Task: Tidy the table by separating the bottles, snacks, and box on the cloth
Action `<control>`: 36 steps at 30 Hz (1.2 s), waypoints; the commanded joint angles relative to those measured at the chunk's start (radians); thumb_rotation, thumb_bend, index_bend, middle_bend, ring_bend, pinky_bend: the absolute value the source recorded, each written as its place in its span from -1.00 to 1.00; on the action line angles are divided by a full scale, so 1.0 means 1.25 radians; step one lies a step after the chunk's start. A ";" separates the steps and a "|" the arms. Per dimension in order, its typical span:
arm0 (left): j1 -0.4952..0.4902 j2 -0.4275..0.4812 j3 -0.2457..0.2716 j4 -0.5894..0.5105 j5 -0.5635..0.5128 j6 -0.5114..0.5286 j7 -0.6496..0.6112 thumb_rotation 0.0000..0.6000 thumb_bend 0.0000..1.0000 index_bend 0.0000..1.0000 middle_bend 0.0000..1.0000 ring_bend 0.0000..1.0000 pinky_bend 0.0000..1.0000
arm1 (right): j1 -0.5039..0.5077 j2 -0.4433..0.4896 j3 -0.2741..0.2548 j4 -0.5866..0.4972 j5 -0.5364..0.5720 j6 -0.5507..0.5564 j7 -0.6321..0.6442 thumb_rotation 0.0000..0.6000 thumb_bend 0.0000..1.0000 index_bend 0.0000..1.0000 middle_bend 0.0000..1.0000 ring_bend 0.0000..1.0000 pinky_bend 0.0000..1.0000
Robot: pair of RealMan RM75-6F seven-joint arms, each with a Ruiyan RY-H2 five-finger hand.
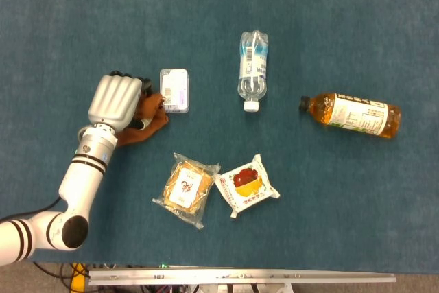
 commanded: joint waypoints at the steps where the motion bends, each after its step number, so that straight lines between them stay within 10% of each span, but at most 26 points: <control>1: -0.003 0.003 -0.010 0.009 0.013 0.005 -0.010 1.00 -0.55 0.13 0.19 0.01 -0.12 | 0.000 0.001 0.001 -0.002 0.000 0.001 -0.001 1.00 -0.73 -0.81 -0.43 -0.42 -0.01; 21: -0.103 0.035 -0.116 0.077 -0.022 -0.036 0.050 1.00 -0.55 0.09 0.15 -0.07 -0.05 | -0.003 0.004 0.004 -0.005 0.006 0.007 0.004 1.00 -0.73 -0.81 -0.43 -0.42 -0.01; 29: -0.115 0.055 -0.116 0.062 -0.126 -0.081 0.101 1.00 -0.55 -0.93 -0.77 -0.89 -0.46 | -0.007 0.006 0.004 -0.004 0.010 0.009 0.007 1.00 -0.73 -0.81 -0.43 -0.42 -0.01; 36: -0.100 0.096 -0.116 -0.001 -0.153 -0.049 0.102 1.00 -0.55 -1.00 -0.88 -0.94 -0.50 | -0.008 0.007 0.004 -0.006 0.004 0.014 0.011 1.00 -0.73 -0.81 -0.43 -0.42 -0.01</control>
